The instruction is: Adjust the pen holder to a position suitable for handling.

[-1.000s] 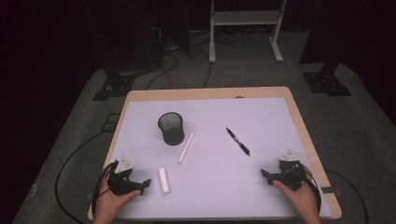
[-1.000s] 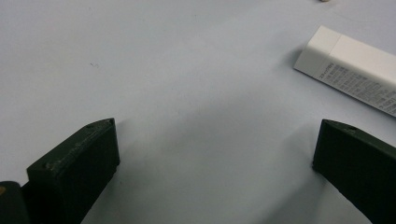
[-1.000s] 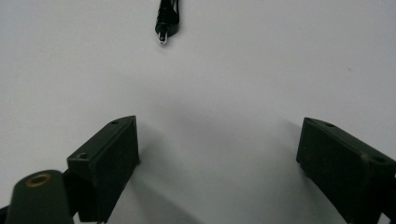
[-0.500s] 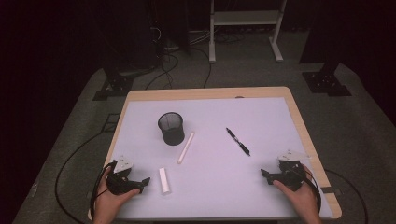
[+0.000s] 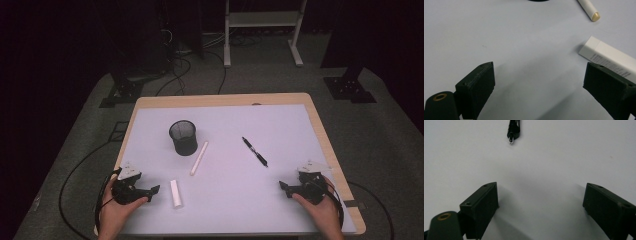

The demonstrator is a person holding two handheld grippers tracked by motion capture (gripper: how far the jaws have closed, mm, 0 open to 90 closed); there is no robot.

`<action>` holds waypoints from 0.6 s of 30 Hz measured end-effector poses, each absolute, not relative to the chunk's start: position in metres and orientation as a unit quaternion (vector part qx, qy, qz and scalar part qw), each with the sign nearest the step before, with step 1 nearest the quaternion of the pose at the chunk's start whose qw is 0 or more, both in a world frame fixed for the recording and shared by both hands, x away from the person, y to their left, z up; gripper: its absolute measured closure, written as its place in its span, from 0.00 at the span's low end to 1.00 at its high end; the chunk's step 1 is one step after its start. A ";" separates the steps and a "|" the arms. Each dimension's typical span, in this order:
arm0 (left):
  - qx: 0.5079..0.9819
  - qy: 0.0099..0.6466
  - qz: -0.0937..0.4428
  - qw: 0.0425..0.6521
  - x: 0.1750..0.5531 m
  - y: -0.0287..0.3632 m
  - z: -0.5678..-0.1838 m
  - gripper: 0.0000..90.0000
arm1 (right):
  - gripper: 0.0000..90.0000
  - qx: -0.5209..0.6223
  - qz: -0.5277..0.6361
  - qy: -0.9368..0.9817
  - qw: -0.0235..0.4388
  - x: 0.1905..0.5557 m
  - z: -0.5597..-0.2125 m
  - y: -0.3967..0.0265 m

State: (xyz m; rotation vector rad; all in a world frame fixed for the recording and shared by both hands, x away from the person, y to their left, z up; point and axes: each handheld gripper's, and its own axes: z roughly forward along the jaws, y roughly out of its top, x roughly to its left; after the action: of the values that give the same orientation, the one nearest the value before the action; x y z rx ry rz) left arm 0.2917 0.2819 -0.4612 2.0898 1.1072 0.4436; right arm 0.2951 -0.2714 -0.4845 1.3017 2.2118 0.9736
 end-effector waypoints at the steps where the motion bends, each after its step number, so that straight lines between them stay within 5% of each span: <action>1: 0.811 0.429 0.173 0.360 0.292 0.281 -0.460 0.13 | 0.13 0.465 0.348 0.790 0.197 0.295 -0.484 -0.271; 18: 0.807 0.416 0.189 0.373 0.307 0.271 -0.443 0.15 | 0.13 0.465 0.348 0.790 0.198 0.295 -0.485 -0.271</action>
State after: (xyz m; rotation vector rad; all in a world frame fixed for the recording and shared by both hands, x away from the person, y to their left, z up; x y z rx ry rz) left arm 0.3066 0.2706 -0.4426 2.0682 1.0662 0.4832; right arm 0.2947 -0.2713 -0.4845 1.2997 2.2091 0.9742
